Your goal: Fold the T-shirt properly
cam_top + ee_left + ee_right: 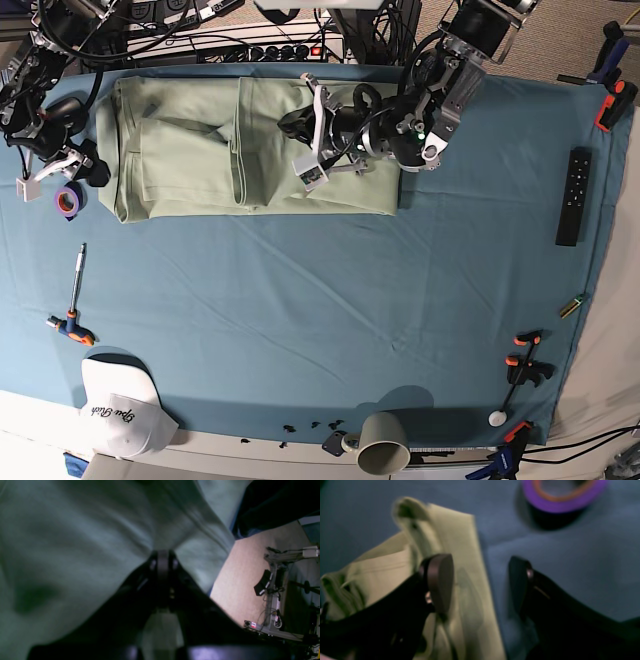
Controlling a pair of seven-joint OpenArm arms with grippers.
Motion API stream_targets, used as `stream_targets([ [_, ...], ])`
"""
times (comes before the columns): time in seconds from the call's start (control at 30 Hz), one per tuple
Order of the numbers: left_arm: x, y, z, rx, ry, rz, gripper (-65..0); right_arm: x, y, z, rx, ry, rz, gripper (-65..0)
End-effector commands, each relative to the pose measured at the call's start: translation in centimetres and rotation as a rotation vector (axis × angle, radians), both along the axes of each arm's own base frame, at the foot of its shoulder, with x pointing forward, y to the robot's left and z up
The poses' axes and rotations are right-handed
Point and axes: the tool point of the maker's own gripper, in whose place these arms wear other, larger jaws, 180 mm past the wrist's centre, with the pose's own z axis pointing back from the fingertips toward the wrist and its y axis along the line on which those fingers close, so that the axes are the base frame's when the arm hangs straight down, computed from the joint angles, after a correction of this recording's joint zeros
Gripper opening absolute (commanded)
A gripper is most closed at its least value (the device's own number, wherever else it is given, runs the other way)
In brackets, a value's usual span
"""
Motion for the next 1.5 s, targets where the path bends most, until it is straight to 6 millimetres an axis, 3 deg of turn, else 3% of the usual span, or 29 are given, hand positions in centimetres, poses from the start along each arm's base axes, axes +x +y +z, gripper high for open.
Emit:
stream_targets([
  [0.0, 0.6, -0.2, 0.7, -0.013, -0.032, -0.001, -65.0, 0.5, -0.8, 1.3, -0.023, -0.026, 0.011, -29.4],
  [0.77, 0.7, -0.1, 0.7, -0.011, -0.036, 0.001, -65.0, -1.9, 0.4, 0.0, 0.014, 0.037, 0.064, -29.4],
  [1.07, 0.7, -0.1, 0.7, -0.01, -0.037, 0.0, -65.0, -1.7, 4.0, -1.9, 0.033, 0.105, 0.193, -29.4],
  [1.47, 0.7, -0.1, 0.7, -0.011, -0.037, 0.0, -65.0, -1.7, 5.2, -1.4, 0.08, 0.079, 0.243, -29.4],
])
